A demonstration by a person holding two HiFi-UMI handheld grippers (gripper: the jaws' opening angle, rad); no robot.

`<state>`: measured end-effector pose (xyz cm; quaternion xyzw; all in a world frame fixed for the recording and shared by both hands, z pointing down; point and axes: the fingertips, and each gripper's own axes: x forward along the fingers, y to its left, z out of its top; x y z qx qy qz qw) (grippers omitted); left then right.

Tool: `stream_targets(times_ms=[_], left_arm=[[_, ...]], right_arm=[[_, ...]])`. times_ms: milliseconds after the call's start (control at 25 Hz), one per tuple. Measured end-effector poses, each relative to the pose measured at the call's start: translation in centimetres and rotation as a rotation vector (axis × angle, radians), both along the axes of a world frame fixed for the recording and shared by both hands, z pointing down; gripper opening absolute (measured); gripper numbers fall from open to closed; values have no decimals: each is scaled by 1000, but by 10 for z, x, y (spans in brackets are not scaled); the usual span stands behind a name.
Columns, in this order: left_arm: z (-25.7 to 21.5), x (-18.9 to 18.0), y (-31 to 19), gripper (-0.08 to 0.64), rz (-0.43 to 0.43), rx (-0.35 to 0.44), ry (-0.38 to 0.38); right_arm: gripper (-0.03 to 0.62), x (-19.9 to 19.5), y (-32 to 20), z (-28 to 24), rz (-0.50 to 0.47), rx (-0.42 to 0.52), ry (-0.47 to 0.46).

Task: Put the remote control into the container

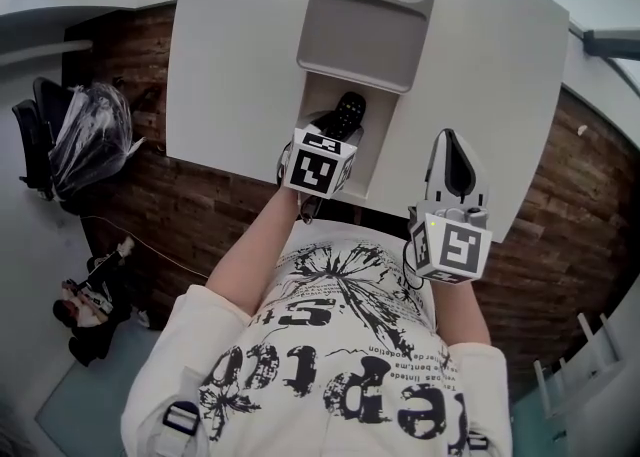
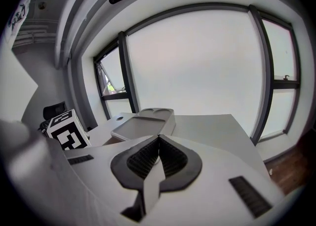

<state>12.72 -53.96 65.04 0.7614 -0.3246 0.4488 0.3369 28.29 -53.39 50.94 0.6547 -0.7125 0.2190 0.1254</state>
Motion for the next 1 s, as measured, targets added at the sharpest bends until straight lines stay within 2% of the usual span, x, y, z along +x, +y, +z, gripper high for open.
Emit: stream_targets(times_ms=[240,440,600,680,800,1000], left_arm=[[2,2,-2,235,6,2,-23],[2,3,-8,235,-51,3,-24],[3,6,-7,236,-64,18,-36],[-1,5,-6,236,-67,33,-41],[-4,6,-9,239,-26,94,-44],[-41,2,-8,245,-37,97,-2]], right_arm=[[3,14,-5,-2,11,0,-17],[3,28,-11,-7,29,17,-9],[3,33,-11,-10,35,24,-8],[3,33,-11,-12,34,27,-10],[3,31,-12,-13,31,33,-8],[3,22,-12,-19,17,39,1]])
